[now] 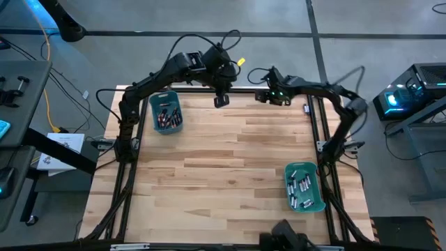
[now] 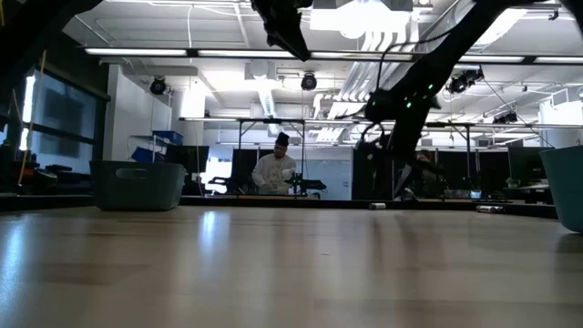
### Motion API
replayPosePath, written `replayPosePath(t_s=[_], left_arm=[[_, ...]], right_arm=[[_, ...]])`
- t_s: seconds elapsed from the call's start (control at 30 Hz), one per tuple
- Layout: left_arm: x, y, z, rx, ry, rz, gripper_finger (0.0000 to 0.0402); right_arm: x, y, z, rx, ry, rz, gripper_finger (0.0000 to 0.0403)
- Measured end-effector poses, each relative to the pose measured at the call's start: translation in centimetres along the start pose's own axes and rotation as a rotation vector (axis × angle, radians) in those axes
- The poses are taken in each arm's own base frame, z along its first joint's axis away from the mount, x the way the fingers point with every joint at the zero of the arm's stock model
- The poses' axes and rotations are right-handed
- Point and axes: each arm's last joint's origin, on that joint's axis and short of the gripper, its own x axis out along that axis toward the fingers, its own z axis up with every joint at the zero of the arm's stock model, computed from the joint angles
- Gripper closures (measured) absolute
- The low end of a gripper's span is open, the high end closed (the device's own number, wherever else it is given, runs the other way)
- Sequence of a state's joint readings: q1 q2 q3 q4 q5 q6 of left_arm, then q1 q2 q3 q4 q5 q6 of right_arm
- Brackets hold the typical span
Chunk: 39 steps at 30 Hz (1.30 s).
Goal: Sort batteries
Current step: Put the silver battery into the green bin
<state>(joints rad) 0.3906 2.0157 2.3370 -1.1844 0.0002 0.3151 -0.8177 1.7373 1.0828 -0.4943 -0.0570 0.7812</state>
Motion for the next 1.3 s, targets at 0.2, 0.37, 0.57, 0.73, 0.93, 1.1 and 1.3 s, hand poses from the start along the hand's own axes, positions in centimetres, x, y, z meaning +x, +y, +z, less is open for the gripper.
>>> replayPosePath(t_s=[0.2,0.37,0.57,0.73,0.93,1.1,1.3], left_arm=[[-0.4,0.9,-0.3,0.034,-0.007,0.005,0.0339],[-0.4,1.1,-0.4,0.045,-0.029,-0.057,0.0339],[-0.5,0.8,-0.8,0.065,0.009,-0.094,0.0339],[-0.5,0.7,-0.8,0.069,0.004,-0.134,0.0339],[-0.5,0.7,-0.6,0.062,-0.017,-0.129,0.0339],[-0.5,0.7,-0.3,0.074,-0.046,-0.119,0.0339],[-0.5,0.9,-0.6,0.058,-0.025,-0.118,0.0339]], right_arm=[[2.5,1.5,3.5,0.099,-0.019,-0.004,0.0192],[3.6,2.2,5.3,0.178,-0.014,-0.086,0.0192],[4.0,2.4,5.7,0.202,0.009,-0.212,0.0192],[5.3,1.4,5.5,0.245,0.09,-0.211,0.0192],[6.1,0.8,5.3,0.147,0.127,-0.22,0.0241],[6.2,0.6,5.1,-0.002,0.163,-0.226,0.0341],[6.0,1.5,3.9,-0.253,0.21,-0.242,0.0379]])
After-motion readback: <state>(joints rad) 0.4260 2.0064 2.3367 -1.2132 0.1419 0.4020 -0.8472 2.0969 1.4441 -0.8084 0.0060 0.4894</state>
